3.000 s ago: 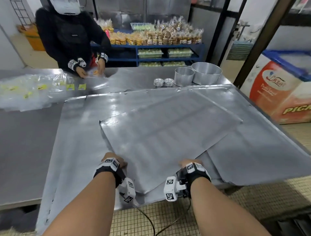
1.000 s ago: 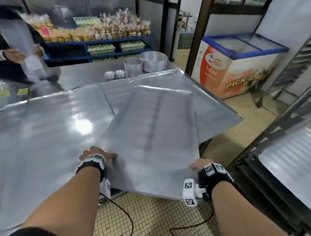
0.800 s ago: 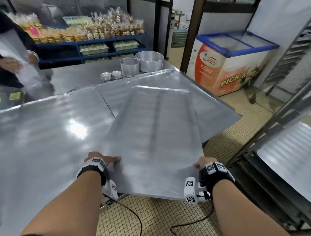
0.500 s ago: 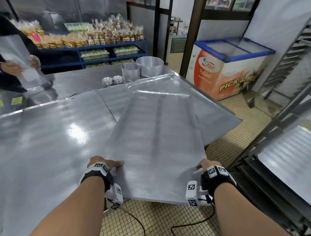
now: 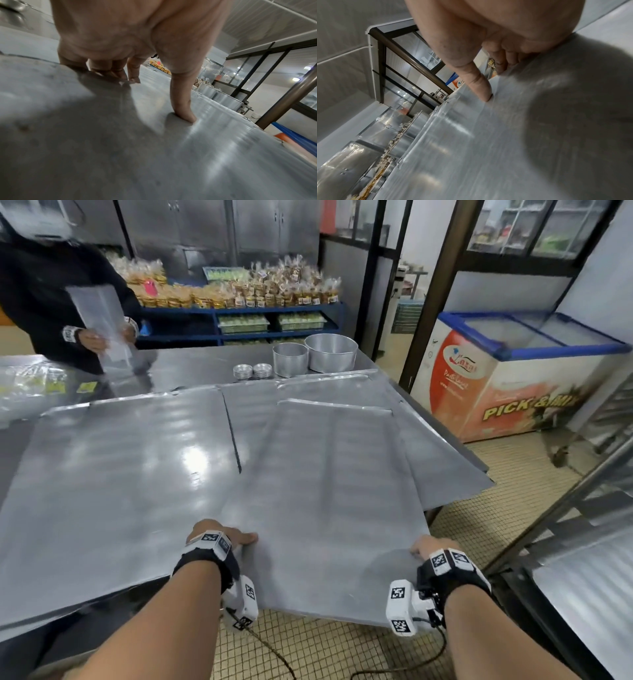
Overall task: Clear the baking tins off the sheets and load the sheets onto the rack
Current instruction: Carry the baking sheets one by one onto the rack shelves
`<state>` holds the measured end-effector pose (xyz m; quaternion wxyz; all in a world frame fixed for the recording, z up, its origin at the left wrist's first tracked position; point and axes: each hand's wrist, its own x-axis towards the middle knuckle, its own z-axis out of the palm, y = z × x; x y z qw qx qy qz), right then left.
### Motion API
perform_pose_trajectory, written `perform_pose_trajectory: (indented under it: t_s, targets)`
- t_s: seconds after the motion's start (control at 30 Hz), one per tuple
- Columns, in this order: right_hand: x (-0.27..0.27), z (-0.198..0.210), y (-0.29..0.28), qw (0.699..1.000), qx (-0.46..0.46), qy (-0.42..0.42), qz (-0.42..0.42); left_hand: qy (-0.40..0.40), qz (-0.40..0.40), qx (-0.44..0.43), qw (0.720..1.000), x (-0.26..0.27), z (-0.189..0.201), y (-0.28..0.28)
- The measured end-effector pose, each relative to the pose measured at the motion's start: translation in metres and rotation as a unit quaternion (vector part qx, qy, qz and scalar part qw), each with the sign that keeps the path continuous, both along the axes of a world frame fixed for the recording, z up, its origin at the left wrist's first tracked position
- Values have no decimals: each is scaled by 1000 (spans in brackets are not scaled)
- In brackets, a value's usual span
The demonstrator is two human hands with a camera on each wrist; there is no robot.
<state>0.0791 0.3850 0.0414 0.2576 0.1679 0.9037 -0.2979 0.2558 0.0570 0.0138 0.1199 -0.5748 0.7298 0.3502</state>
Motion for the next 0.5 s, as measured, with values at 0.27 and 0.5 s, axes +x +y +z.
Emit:
perform_pose_trajectory:
  t_s: [0.27,0.5]
  targets:
    - [-47,11,49,997,-60,21,50,-18,34,-12,999,-33,7,69]
    - [-90,25,71,995,-78,10,55,-68,0,-33,997,-73,5,87]
